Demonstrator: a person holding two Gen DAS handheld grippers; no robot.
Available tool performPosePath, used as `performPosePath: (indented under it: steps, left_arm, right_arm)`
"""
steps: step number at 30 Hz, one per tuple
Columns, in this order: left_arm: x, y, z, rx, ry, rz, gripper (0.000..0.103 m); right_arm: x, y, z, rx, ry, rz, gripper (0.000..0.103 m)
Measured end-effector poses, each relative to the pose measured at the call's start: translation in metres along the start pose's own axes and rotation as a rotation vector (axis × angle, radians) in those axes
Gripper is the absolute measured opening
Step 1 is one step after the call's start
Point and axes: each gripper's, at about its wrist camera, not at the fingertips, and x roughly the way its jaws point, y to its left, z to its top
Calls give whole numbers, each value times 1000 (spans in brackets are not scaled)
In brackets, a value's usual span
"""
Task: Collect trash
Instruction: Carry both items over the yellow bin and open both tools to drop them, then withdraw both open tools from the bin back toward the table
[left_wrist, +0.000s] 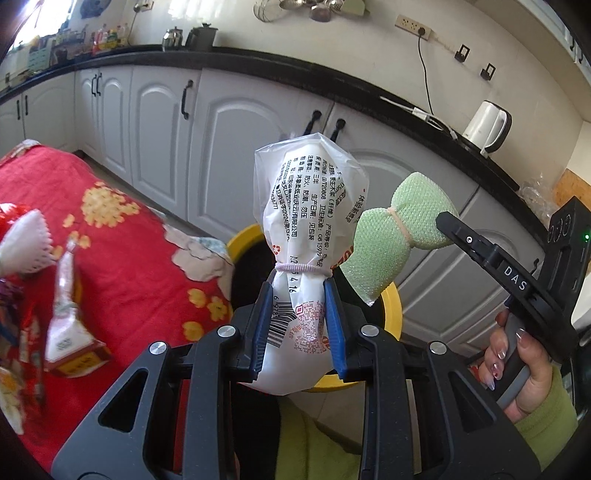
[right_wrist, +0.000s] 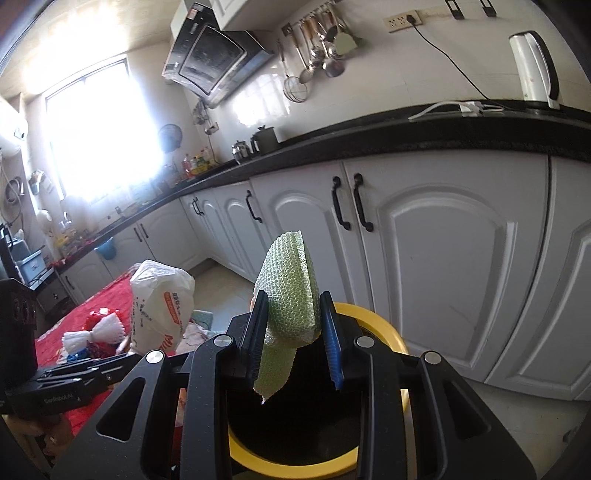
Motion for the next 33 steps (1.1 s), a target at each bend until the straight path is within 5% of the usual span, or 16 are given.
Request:
performPosePath:
  steps: [16, 19, 33]
  left_arm:
    - [46, -12, 0, -11, 61, 35, 24]
    - [46, -8, 0, -14, 59, 50, 39]
    - [2, 24, -3, -37, -43, 171, 76]
  right_arm:
    - [20, -27, -15, 78, 77, -55, 35]
    - [19, -32, -17, 95, 79, -73, 46]
    - [16, -5, -15, 64, 84, -4, 54]
